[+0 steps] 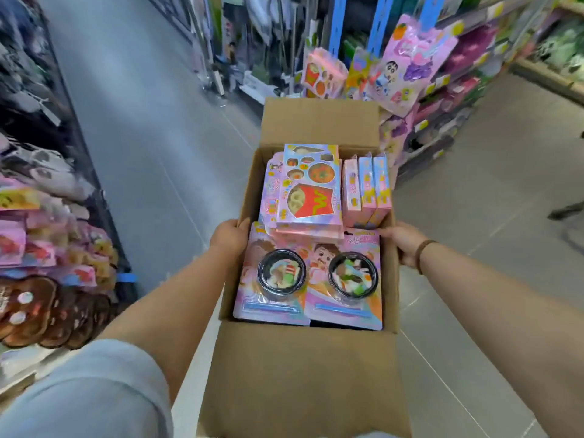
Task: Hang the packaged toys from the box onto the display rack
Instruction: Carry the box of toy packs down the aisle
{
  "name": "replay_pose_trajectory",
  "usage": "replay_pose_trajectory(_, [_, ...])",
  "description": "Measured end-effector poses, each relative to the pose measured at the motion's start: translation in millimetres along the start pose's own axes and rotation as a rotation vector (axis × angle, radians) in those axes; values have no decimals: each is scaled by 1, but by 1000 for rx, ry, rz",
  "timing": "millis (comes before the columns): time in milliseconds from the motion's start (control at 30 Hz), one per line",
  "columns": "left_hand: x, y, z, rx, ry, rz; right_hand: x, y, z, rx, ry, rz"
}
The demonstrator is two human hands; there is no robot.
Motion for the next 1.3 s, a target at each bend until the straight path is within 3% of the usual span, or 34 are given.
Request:
replay_pose_trajectory(200, [54, 44, 63, 146, 5, -62, -104, 16, 18, 22, -38, 74])
replay_pose_trajectory(433, [69, 106, 98, 290, -76, -83, -177, 73, 42, -23, -154, 110])
replay_pose_trajectory(600, [65, 166, 77, 355, -146, -132, -210, 141, 94, -22, -252, 175])
replay_pose_trajectory(867, [64, 286, 6, 415, -254, -270, -264, 228, 241, 146, -311, 197])
replay_pose_trajectory(1300, [53, 554, -53, 441, -240, -268, -386, 421, 404, 184, -314, 202])
Point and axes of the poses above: each hand's wrist, its own y-axis towards the middle knuckle, its own x-axis out of the back of the hand, z = x × y, the point moved 4 cm from there along y, towards the middle knuckle, and after that the axes turned 10 degrees about -z, right-handed, at the moved point
